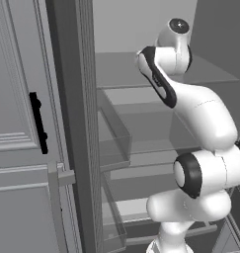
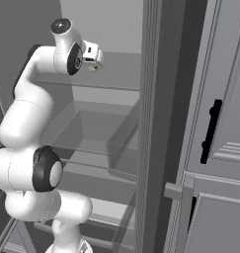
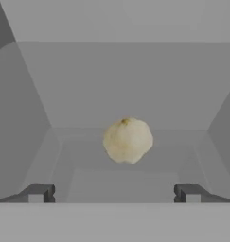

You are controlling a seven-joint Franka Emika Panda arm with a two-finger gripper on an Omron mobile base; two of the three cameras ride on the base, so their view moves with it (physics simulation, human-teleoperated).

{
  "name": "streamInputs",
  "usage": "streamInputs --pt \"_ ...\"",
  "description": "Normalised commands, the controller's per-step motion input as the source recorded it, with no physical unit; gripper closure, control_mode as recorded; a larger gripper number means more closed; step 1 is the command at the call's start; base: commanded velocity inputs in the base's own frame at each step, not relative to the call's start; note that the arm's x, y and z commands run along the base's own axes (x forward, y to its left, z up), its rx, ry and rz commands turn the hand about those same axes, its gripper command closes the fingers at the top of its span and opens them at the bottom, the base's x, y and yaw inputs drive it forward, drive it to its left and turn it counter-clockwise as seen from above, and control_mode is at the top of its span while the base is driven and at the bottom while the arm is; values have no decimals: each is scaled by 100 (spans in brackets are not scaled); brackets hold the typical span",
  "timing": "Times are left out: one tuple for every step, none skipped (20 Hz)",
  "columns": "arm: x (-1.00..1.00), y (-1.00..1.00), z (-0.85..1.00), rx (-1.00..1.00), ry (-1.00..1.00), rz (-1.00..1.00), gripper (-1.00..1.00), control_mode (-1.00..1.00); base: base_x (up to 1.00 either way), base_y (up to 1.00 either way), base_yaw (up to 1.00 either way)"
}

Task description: Place one garlic and one fish in each tupperware on the nearby counter, to pack two identical lunches.

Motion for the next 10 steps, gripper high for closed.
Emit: streamInputs --pt "43 -35 -18 0 1 6 -100 -100 0 0 0" --pt "29 -14 -7 0 2 1 -100 -100 0 0 0" --pt "24 -2 0 0 3 0 -100 -100 0 0 0" --pt "21 0 0 0 2 0 -100 -100 0 0 0" --pt "21 0 0 0 2 0 -100 -100 0 0 0" --pt "19 0 0 0 1 0 -100 -100 0 0 0" --pt "21 0 -10 0 2 0 -100 -100 0 0 0" --pt "25 0 -17 0 1 0 -100 -100 0 0 0" --pt "25 0 -24 0 0 0 -100 -100 0 0 0" --pt "31 0 -23 0 0 0 -100 -100 0 0 0"
